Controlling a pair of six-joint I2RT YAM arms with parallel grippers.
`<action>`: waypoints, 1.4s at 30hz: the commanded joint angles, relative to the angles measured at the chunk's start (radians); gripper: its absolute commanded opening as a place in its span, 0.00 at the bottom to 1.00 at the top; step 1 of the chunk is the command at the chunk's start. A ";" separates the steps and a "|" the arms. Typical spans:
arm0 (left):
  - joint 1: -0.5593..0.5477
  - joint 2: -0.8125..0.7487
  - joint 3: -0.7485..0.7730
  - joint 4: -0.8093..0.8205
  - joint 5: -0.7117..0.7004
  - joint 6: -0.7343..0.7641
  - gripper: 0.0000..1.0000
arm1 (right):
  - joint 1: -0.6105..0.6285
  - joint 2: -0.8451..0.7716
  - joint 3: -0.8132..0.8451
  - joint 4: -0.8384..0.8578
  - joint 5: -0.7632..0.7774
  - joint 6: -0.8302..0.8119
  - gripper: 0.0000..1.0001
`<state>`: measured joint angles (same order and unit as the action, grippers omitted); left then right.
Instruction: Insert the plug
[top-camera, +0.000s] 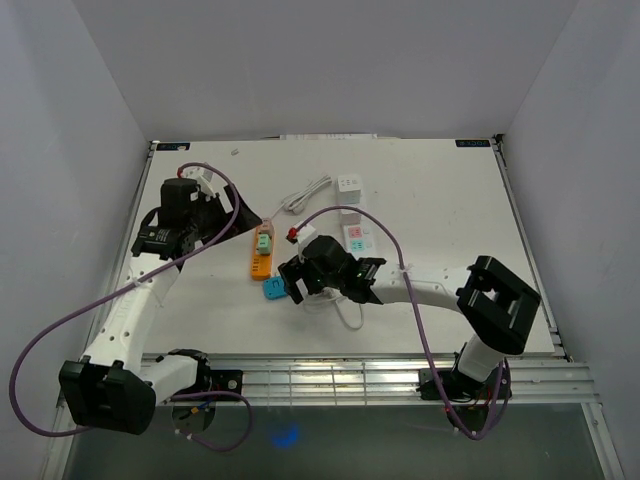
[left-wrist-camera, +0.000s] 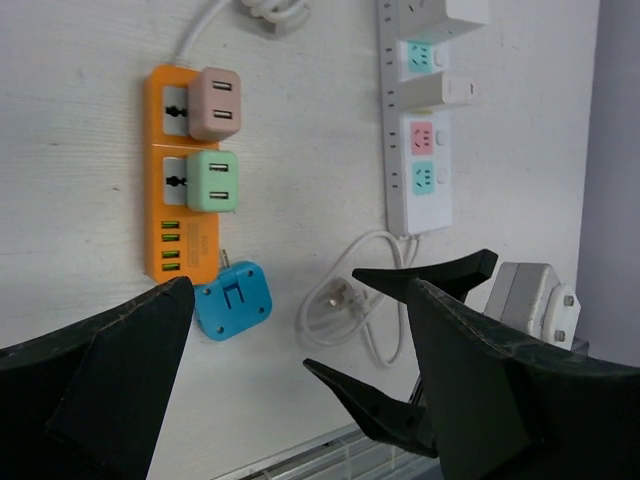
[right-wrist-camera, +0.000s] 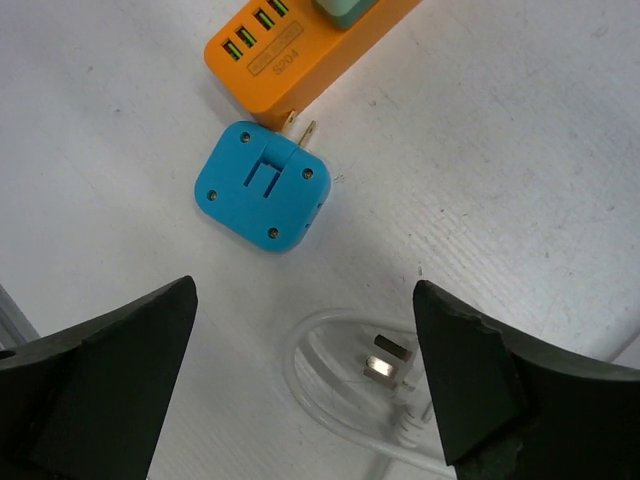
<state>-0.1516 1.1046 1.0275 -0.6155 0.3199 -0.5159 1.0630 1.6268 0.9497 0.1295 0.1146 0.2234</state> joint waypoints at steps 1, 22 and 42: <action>0.004 -0.015 0.071 -0.064 -0.194 -0.003 0.98 | 0.061 0.042 0.104 -0.088 0.117 0.112 0.96; 0.193 -0.065 -0.001 -0.012 0.015 -0.092 0.98 | 0.189 0.367 0.351 -0.163 0.436 0.271 0.99; 0.195 -0.069 0.000 -0.006 -0.005 -0.073 0.98 | 0.196 0.441 0.391 -0.180 0.497 0.384 0.80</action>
<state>0.0376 1.0649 1.0233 -0.6491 0.3111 -0.5987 1.2526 2.0571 1.3224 -0.0437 0.5808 0.5709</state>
